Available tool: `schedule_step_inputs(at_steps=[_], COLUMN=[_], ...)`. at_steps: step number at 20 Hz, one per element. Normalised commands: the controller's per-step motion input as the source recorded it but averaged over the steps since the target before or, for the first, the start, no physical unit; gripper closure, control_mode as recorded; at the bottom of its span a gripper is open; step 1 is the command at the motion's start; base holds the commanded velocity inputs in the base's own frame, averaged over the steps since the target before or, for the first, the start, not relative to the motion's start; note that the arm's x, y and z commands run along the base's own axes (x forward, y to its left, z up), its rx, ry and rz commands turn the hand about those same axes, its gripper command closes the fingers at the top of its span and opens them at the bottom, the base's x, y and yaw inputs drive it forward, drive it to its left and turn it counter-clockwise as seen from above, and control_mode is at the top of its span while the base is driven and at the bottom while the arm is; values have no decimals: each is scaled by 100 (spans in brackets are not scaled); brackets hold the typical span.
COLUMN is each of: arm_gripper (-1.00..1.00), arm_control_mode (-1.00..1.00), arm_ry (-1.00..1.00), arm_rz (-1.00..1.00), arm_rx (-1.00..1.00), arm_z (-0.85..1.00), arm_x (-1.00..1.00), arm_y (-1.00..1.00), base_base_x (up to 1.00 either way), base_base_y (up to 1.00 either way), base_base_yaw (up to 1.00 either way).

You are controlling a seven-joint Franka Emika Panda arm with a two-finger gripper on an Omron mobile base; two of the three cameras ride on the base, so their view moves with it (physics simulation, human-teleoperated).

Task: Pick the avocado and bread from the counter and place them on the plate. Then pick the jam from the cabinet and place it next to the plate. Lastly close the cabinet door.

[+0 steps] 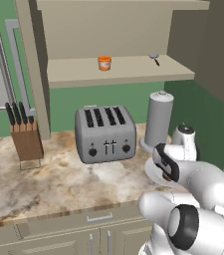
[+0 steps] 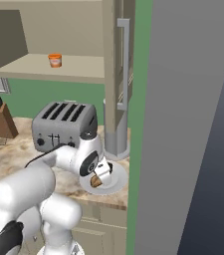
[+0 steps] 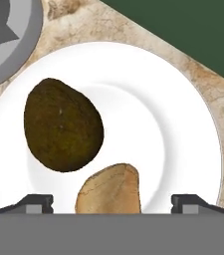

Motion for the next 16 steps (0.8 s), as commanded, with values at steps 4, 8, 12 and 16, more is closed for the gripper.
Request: schedule_step_inputs(at_steps=[4, 8, 12, 16], arm_gripper=[-100, -100, -100, -100], arm_control_mode=[-100, -100, -100, -100], arm_ry=[-8, -15, -23, -20], arm_rz=[0, 0, 0, 0], arm_rx=[-2, -5, -9, -10], arm_z=[5, 21, 33, 38], arm_x=[-22, -24, -41, -39], arm_y=[3, 19, 46, 51], base_base_x=[0, 0, 0, 0], base_base_y=[0, 0, 0, 0], base_base_yaw=[0, 0, 0, 0])
